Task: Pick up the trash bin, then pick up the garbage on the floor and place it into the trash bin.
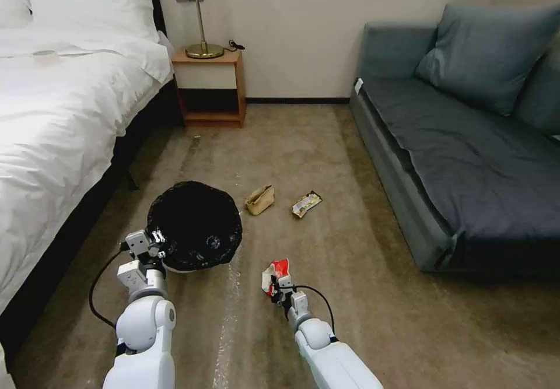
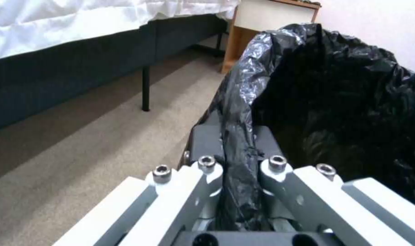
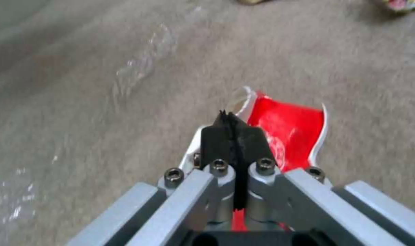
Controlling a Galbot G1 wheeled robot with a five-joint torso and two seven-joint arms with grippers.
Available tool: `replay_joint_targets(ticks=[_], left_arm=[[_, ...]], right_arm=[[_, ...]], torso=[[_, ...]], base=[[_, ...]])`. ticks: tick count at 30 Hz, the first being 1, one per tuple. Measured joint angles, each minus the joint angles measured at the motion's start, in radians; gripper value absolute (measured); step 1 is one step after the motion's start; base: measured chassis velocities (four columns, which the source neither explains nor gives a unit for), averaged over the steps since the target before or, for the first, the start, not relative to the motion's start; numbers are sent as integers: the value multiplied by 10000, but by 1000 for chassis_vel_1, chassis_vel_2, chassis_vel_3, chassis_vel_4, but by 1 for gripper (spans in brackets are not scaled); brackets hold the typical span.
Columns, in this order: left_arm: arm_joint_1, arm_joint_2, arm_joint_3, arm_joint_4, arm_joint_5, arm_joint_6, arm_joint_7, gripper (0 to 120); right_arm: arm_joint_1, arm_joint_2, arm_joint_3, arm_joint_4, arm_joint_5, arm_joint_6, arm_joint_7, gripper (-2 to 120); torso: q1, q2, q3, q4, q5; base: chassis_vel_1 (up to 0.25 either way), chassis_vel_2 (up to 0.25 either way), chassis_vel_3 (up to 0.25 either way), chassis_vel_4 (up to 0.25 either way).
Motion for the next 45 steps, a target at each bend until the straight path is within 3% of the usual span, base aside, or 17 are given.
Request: replay_joint_targets(ticks=[22,45], left_arm=[[-79,311,-174,199,-436,-86,49,4],[-383,167,22,372,-79,-37,147,4]], right_arm=[[22,2,470,618,-139,-68,203,0],[81,2,281,244,-790,-311,390,80]], torso=[[0,0,0,1,0],[0,0,0,0,1]], base=[[0,0,0,0],[0,0,0,0]])
